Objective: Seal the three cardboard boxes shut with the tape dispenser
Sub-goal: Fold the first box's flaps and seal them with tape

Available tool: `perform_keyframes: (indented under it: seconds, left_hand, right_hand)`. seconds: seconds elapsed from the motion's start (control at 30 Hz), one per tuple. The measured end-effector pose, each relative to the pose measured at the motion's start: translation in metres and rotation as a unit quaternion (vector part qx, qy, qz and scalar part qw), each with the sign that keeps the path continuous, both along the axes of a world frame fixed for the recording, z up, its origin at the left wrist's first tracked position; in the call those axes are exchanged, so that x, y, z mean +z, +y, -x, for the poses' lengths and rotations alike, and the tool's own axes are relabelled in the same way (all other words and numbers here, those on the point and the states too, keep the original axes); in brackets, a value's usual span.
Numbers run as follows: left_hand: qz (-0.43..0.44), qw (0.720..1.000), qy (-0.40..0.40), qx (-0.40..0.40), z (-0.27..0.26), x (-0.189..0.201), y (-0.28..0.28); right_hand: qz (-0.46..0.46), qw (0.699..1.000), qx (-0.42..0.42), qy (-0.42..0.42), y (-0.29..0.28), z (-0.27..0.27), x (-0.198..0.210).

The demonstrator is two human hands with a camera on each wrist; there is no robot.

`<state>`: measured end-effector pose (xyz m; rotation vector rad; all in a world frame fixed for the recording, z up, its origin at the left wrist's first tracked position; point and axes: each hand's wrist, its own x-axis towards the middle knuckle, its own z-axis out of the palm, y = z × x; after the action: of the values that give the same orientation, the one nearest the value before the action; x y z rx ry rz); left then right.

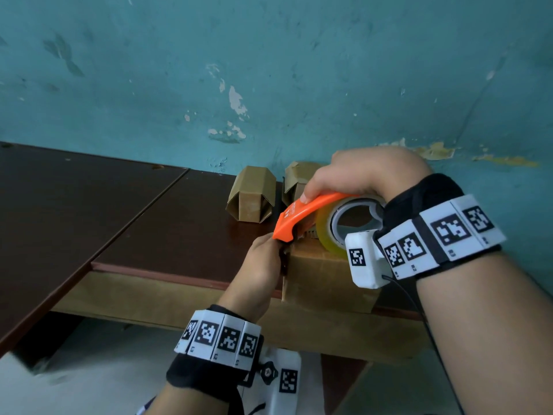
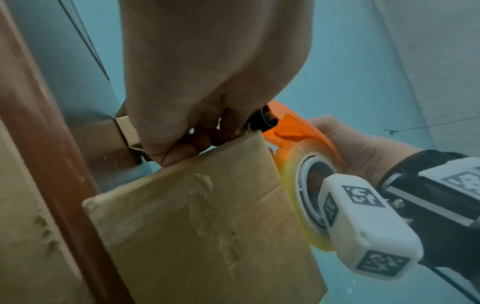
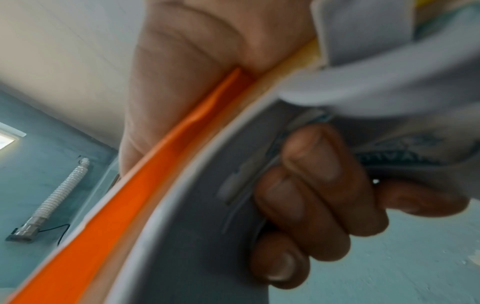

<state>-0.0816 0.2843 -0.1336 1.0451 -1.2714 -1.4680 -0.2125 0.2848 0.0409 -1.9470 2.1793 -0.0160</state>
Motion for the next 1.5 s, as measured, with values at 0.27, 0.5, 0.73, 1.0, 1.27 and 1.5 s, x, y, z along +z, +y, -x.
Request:
perform_keyframes:
  seconds: [0.27, 0.5, 0.73, 1.0, 1.27, 1.5]
  left_hand:
    - [0.007, 1.000, -0.020, -0.001, 0.002, 0.000, -0.005]
    - [0.035, 0.997, -0.073, -0.007, 0.004, 0.006, -0.006]
    - [0.017, 0.991, -0.130, 0.009, 0.006, -0.004, -0.013]
    - [0.007, 0.988, -0.153, 0.001, 0.006, 0.000, -0.013]
    - [0.006, 0.990, -0.140, -0.006, 0.005, 0.004, -0.012]
    - [-0.023, 0.977, -0.212, -0.009, 0.006, -0.004, -0.019]
  right_hand:
    - [0.003, 1.000, -0.005, -0.004, -0.001, -0.001, -0.001]
    - [-0.002, 1.000, 0.002, 0.002, 0.001, -0.004, 0.000]
    - [-0.006, 1.000, 0.008, -0.002, 0.001, -0.006, -0.001]
    - [-0.002, 1.000, -0.005, 0.002, 0.002, -0.007, -0.002]
    - [-0.013, 1.000, -0.011, -0.006, -0.003, -0.008, -0.004]
    - [-0.012, 1.000, -0.018, -0.014, -0.004, -0.007, -0.006]
